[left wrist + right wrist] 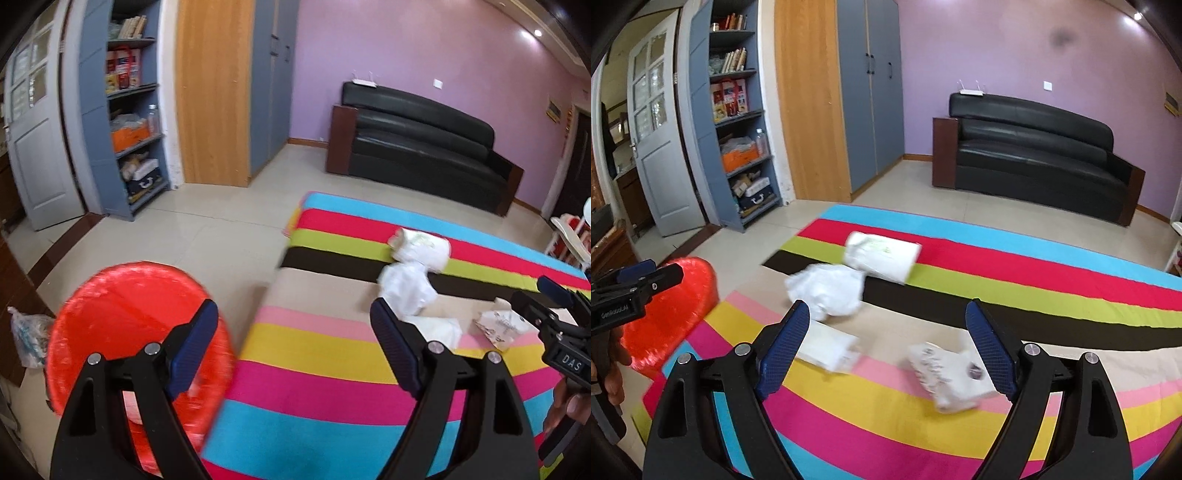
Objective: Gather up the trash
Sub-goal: 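Move both tools back over the bed toward the remaining trash, then grasp the white printed paper cup with the right gripper while the left approaches the tissue pack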
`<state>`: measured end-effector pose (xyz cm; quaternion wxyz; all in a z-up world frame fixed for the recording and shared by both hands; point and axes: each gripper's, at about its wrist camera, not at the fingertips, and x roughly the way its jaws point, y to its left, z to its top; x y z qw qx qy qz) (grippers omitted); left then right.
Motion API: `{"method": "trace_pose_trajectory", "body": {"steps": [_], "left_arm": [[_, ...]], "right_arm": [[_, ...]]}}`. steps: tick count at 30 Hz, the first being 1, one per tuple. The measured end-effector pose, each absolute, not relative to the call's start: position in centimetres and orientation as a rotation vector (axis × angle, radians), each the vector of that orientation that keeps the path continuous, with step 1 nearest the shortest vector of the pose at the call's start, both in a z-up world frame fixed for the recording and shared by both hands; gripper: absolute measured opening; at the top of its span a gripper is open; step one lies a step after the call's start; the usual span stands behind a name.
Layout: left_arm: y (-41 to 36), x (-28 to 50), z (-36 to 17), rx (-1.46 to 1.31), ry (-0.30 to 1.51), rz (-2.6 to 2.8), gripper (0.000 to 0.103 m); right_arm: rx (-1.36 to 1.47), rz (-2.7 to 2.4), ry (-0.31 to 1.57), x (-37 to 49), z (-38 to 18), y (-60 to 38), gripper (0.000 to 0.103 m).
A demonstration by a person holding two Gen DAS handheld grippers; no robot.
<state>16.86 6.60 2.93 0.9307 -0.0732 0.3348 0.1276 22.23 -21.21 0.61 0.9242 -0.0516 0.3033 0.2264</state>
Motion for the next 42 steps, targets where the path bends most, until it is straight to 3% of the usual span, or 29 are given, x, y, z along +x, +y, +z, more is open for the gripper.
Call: {"method": "trace_pose_trajectory", "body": {"steps": [19,29,42], "left_arm": [[-1.1,22.0,-0.9,-0.135,0.800,0.088,0.082],[-2.3,23.5,-2.3,-0.130,0.828,0.075,0.082],[-4.0,25.3,-4.2,-0.134,0.887,0.025,0.082]], "right_arm": [[-0.193,0.404,0.795,25.3,-3.0,-23.4,0.081],[-0.198,0.408,0.877,26.8,-4.8,-24.1,0.054],[-0.141,0.407,0.846,26.4,-3.1,-26.2,0.052]]}}
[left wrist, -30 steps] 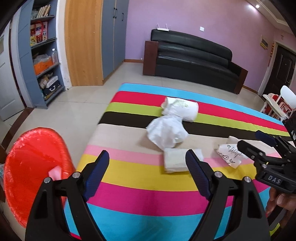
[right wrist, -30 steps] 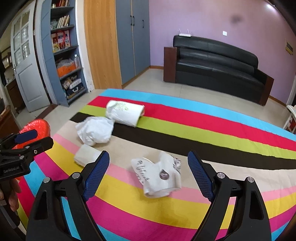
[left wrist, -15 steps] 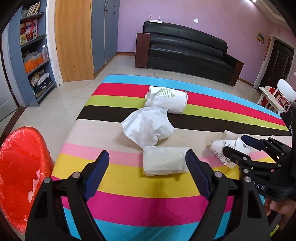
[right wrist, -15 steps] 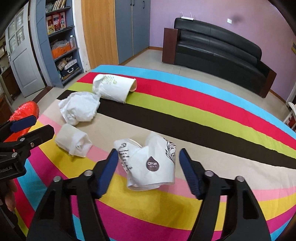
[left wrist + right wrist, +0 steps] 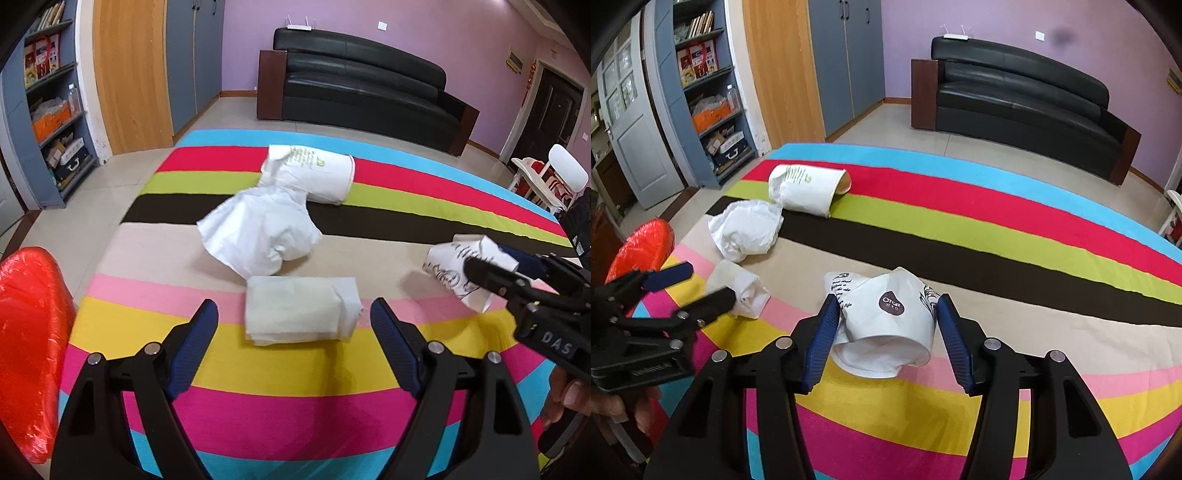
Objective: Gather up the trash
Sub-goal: 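Grasp the white printed paper cup with the right gripper while the left approaches the tissue pack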
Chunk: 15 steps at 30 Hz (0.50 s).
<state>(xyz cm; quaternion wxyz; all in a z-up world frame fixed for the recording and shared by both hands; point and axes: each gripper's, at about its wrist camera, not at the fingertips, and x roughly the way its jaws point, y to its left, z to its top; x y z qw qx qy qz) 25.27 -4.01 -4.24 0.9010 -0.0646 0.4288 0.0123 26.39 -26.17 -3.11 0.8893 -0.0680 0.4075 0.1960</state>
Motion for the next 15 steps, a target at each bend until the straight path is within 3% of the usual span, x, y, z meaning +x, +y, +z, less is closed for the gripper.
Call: {"method": "trace_pose_trajectory", "body": {"steps": [10,15], "left_arm": [[-4.3,26.3,-5.5,-0.130,0.916,0.038,0.085],[-4.4,26.8,-5.9,-0.121,0.928,0.048,0.080]], "right_arm": [[-0.119,0.402,0.824,25.9,-1.9,-27.2,0.052],[-0.116,0.402,0.816,25.8,-1.7,-27.3,0.052]]}}
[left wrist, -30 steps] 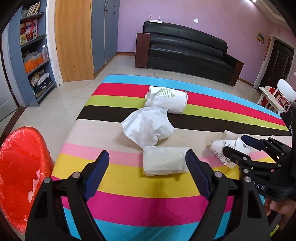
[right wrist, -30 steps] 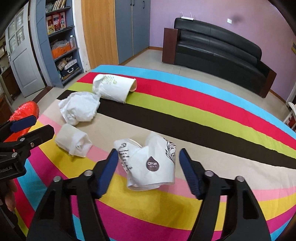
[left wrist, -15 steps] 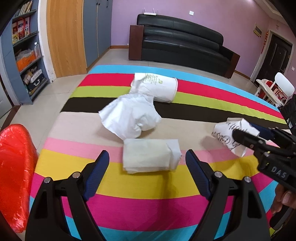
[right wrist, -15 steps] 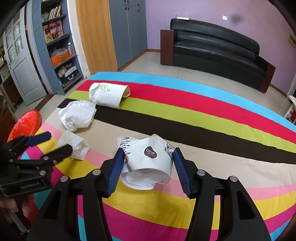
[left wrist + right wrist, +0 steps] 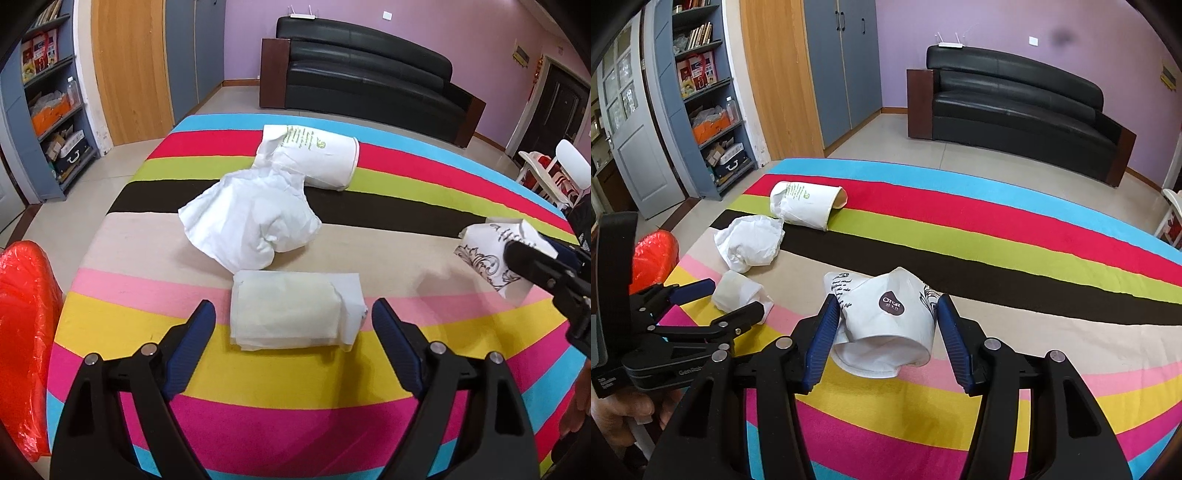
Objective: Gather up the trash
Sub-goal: 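Grasp the white printed paper cup with the right gripper while the left approaches the tissue pack, then grasp the white tissue pack with the left gripper while the right carries the cup toward the red bin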
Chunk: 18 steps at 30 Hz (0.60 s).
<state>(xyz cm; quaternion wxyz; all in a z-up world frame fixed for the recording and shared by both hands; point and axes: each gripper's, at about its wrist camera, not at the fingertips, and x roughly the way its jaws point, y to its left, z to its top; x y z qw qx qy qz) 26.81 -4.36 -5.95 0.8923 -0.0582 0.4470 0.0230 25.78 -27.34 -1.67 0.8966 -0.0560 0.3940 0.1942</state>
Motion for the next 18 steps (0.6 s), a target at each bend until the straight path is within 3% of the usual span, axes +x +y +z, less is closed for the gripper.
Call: {"method": "trace_pose_trajectory", "body": {"steps": [3,18], "left_arm": [[-4.6,27.0,-6.3,-0.113,0.938,0.044,0.071],[-3.6,25.6,-4.7,-0.112,0.895,0.046,0.067]], "right_arm": [[-0.114,0.401,0.813,25.7,-1.6,-27.4,0.052],[-0.107,0.406,0.801,25.7,-1.2,-27.2,0.052]]}}
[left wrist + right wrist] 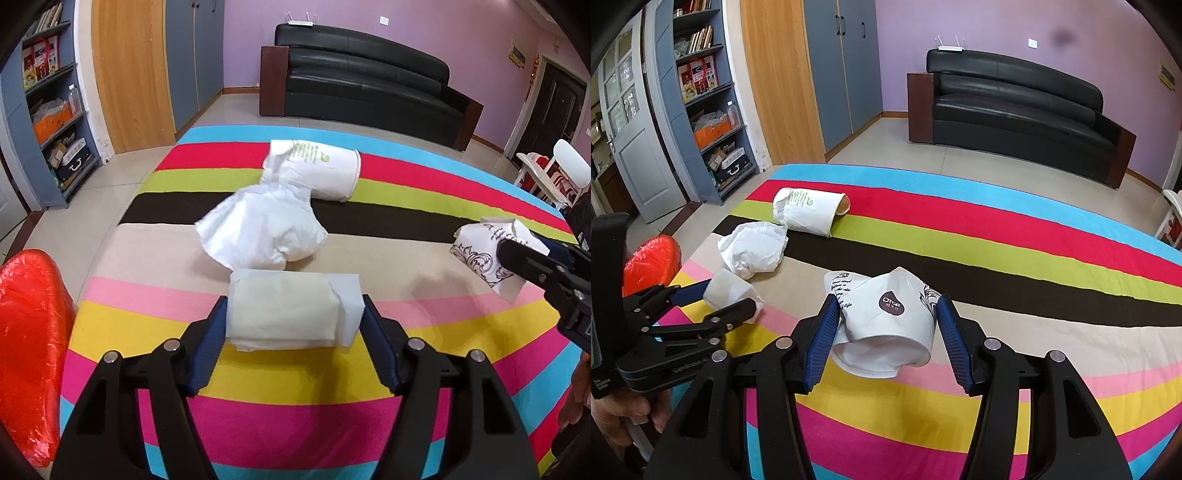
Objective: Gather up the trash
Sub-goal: 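Grasp the white tissue pack with the left gripper while the right carries the cup toward the red bin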
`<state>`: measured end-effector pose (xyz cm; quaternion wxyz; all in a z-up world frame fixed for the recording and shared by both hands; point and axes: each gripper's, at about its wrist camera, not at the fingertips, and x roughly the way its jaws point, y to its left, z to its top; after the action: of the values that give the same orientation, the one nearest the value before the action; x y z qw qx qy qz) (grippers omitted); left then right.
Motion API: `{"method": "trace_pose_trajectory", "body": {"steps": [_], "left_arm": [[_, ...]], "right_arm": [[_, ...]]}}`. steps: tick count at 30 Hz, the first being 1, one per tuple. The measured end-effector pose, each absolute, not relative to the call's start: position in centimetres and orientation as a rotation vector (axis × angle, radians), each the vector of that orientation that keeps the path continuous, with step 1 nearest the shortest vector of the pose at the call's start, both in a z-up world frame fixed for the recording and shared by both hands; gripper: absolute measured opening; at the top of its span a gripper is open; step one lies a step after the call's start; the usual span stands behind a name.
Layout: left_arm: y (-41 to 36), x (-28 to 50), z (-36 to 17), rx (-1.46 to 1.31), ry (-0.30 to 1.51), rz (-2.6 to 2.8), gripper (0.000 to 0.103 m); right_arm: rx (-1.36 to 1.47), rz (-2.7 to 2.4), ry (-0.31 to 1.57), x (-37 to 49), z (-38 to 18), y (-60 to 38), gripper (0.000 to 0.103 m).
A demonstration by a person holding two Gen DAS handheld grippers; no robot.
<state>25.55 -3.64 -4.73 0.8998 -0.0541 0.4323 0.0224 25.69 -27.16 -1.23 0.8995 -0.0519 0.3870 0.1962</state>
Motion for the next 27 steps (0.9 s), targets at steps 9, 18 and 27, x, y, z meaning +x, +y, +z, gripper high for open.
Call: {"method": "trace_pose_trajectory", "body": {"steps": [9,18,27], "left_arm": [[-1.2,23.8,-2.4,-0.135,0.853,0.079,0.067],[2.7,21.8,-0.4,-0.162,0.814,0.128,0.067],[5.9,20.1,1.1,-0.187,0.789,0.173,0.067]], "right_arm": [[-0.107,0.419,0.786,25.5,-0.7,-26.4,0.052],[-0.120,0.450,0.761,25.3,0.2,-24.4,0.052],[-0.131,0.495,0.735,24.8,1.0,-22.1,0.052]]}}
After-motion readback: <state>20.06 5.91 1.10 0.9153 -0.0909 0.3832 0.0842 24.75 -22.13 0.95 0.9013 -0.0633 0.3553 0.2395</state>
